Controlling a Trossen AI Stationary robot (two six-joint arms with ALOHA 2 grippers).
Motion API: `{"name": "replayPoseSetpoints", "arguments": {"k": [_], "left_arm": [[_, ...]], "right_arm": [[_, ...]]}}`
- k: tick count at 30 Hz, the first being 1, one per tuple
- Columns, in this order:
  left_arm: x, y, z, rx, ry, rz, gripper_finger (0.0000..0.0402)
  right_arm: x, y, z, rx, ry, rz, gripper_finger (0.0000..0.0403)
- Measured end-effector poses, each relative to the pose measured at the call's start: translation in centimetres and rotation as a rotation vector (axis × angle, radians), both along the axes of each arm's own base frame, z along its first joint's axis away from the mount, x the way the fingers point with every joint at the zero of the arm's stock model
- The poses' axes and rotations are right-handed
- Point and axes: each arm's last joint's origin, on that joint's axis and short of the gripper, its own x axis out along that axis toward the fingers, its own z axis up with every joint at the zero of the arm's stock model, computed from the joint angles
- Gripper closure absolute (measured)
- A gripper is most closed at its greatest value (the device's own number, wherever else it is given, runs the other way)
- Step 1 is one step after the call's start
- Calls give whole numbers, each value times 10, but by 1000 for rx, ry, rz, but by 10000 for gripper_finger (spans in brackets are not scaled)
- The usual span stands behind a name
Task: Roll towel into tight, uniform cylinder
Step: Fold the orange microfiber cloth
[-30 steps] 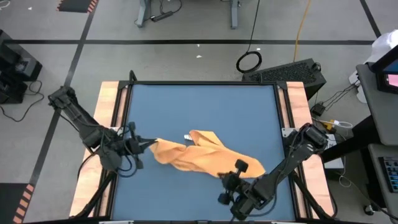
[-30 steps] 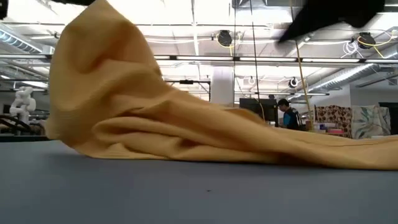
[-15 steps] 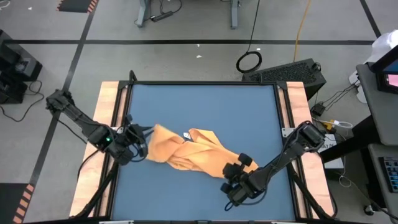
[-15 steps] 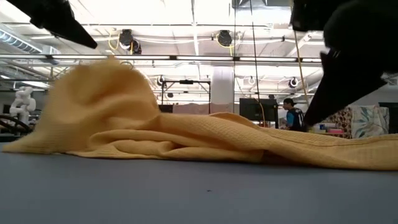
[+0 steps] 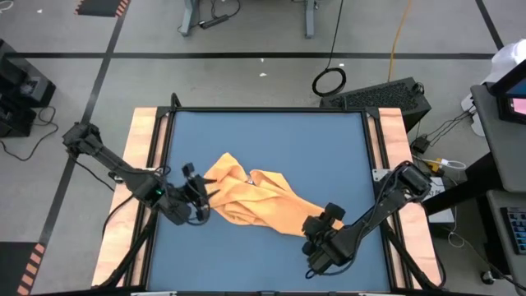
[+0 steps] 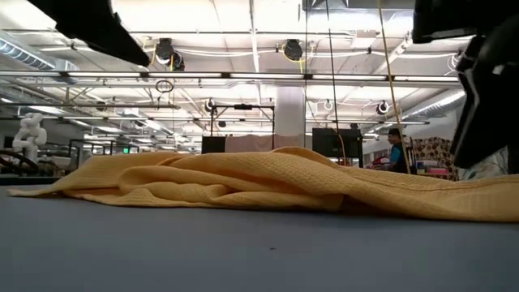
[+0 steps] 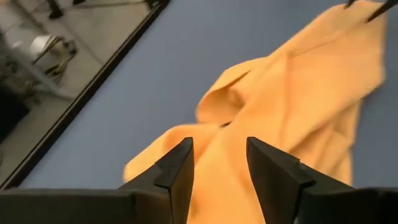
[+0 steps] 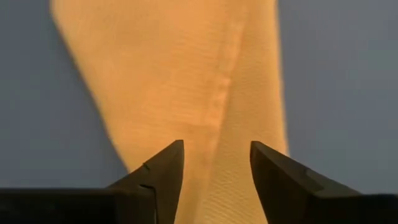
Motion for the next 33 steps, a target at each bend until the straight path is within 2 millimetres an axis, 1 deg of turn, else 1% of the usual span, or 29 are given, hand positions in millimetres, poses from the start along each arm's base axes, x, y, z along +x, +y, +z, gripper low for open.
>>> {"name": "replayPoseSetpoints", "arguments": {"k": [4, 7, 10, 14, 15, 18, 21, 25, 29, 33], "left_arm": [[20, -13, -9, 40, -24, -56, 248], [31, -21, -15, 43, -41, -86, 248], [38, -26, -22, 24, -42, -106, 248], [45, -29, -30, 21, -37, -105, 248], [47, -29, -32, 22, -38, -104, 248], [52, -30, -32, 44, -51, -116, 248], [54, -31, -31, 73, -58, -140, 248], [55, -31, -29, 65, -79, -139, 248], [54, -29, -31, 54, -62, -127, 248], [54, -26, -35, 18, -27, -114, 248]], "right_arm": [[-2, 0, -13, 25, -16, 29, 231], [-1, -6, -27, 83, -7, 22, 255], [0, -11, -34, 131, 25, 23, 300], [5, -11, -31, 135, 39, 73, 382], [7, -11, -29, 125, 37, 87, 392], [18, -7, -11, 55, -60, 101, 390], [28, -3, 9, -82, -204, 116, 397], [39, 6, 36, -257, -375, 152, 399], [50, 9, 59, -342, -433, 182, 401], [58, 6, 76, -371, -422, 203, 401]]}}
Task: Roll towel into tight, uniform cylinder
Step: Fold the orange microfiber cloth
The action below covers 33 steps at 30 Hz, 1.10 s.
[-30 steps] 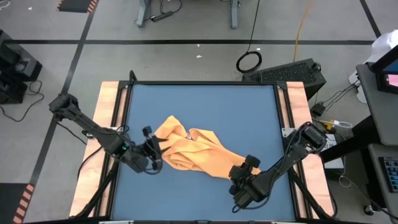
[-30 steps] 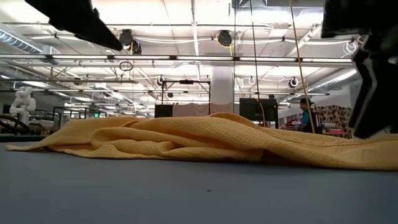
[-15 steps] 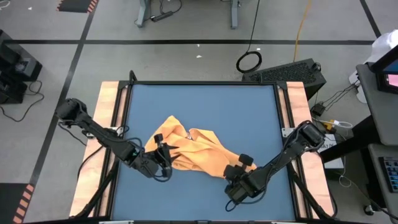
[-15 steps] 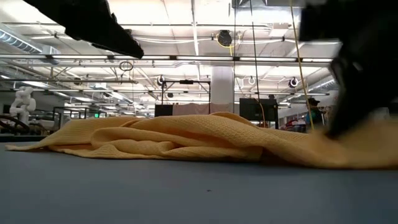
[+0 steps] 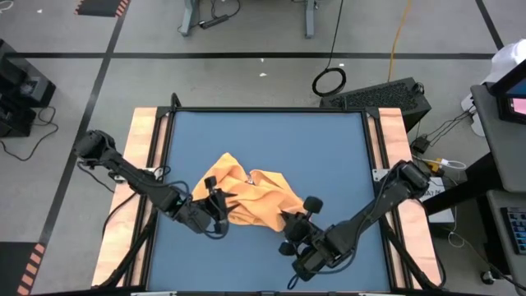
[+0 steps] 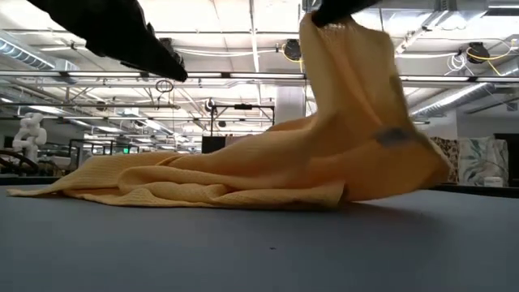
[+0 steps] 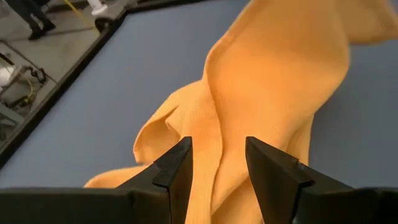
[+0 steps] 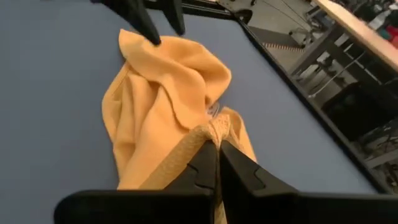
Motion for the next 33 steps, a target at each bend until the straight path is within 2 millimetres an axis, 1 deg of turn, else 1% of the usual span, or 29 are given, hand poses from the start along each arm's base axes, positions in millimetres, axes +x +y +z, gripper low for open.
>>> {"name": "replayPoseSetpoints", "arguments": {"k": [3, 5, 9, 11, 14, 17, 21, 24, 26, 29, 31, 33], "left_arm": [[3, 3, -4, -14, 5, 1, 248], [4, 6, -11, 16, 35, 1, 248], [15, 16, -24, 44, 77, 48, 248], [22, 19, -27, 49, 59, 57, 248], [29, 26, -31, 81, 68, 64, 248], [35, 35, -37, 96, 96, 67, 248], [44, 50, -51, 137, 174, 60, 250], [52, 63, -61, 141, 212, 48, 267], [55, 68, -65, 117, 224, 13, 286], [58, 74, -64, 73, 227, -5, 316], [58, 76, -58, 44, 213, 1, 328], [59, 75, -47, 14, 168, -16, 332]], "right_arm": [[5, -1, 14, -20, -57, -23, 402], [8, -1, 25, -70, -118, -47, 402], [14, 1, 56, -147, -197, -64, 402], [16, 3, 69, -157, -218, -62, 402], [19, 5, 78, -138, -228, -38, 402], [20, 9, 75, -80, -172, 28, 402], [20, 17, 66, 41, -68, 139, 400], [15, 26, 61, 140, -23, 194, 400], [13, 34, 53, 183, 14, 215, 400], [9, 47, 34, 198, 82, 223, 399], [6, 52, 23, 198, 117, 210, 399], [3, 55, 15, 202, 139, 183, 399]]}}
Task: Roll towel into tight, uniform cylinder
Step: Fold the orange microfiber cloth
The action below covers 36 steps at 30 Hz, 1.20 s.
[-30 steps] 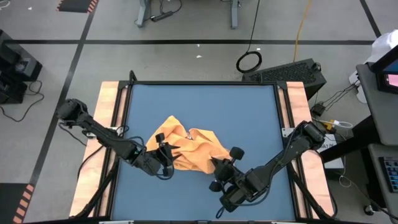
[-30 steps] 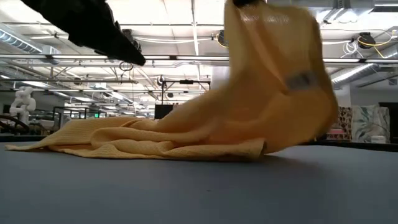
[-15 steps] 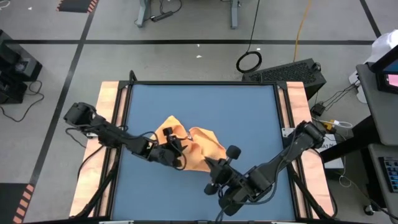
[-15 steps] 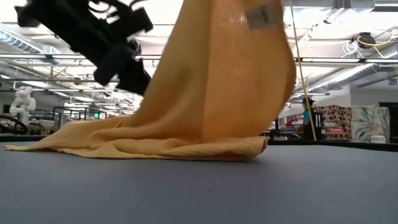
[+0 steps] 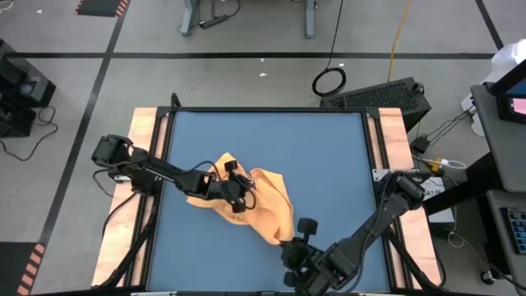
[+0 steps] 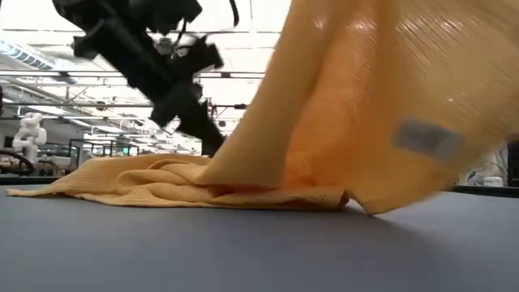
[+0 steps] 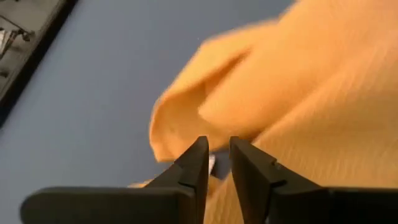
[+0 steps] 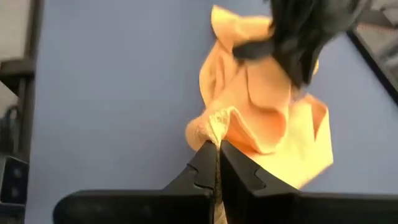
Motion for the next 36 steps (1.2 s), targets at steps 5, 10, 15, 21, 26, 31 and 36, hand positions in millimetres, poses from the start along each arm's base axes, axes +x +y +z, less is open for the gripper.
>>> {"name": "replayPoseSetpoints", "arguments": {"k": [5, 10, 15, 21, 26, 31, 36], "left_arm": [[-4, -14, 25, -194, -78, -229, 329], [-2, -26, 34, -180, -163, -325, 290], [8, -31, 21, -125, -194, -351, 206], [23, -33, -6, 1, -190, -429, 143], [35, -29, -21, 131, -169, -380, 169], [43, -24, -29, 166, -137, -392, 288], [43, -16, -19, 271, -153, -224, 387]], "right_arm": [[-9, -7, -9, 13, 26, -150, 399], [-13, -16, -7, 12, 27, -237, 399], [-13, -16, -7, 4, 17, -240, 399], [-13, -16, -7, -2, 17, -239, 399], [-13, -18, -6, -33, 2, -239, 399], [-11, -20, -5, -65, -18, -232, 399], [-11, -21, -4, -81, -25, -234, 399]]}}
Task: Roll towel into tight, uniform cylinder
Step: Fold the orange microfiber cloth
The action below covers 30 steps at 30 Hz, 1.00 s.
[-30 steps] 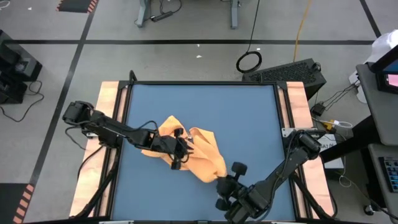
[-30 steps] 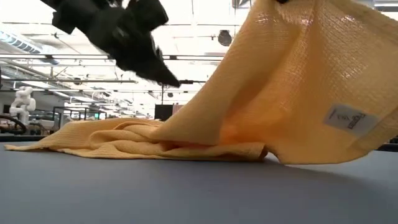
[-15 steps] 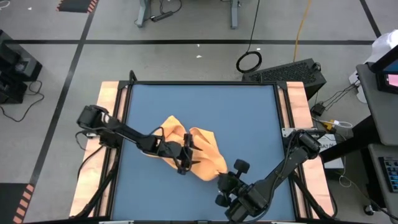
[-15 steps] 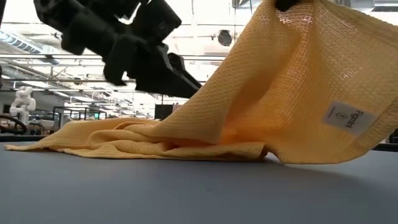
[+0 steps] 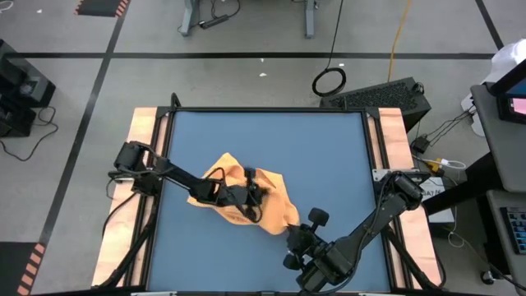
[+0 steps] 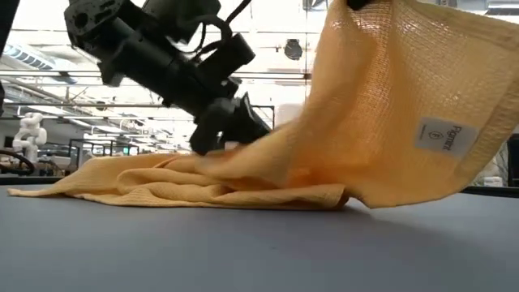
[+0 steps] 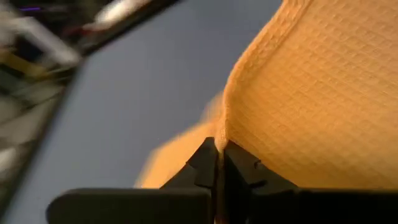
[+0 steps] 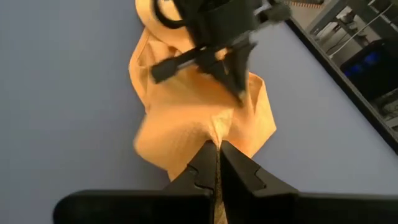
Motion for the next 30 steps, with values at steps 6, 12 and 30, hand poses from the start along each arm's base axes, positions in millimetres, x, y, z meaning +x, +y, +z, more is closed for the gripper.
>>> {"name": "replayPoseSetpoints", "arguments": {"k": [6, 12, 30], "left_arm": [[-20, -2, 50, 152, -59, 150, 395], [-49, -2, 94, 176, -105, 232, 398], [-118, 61, 190, 338, -292, 514, 401]], "right_arm": [[2, -10, 1, -72, 8, -23, 399], [7, -20, 1, -99, 36, -37, 399], [37, -179, 45, -418, 299, -292, 400]]}}
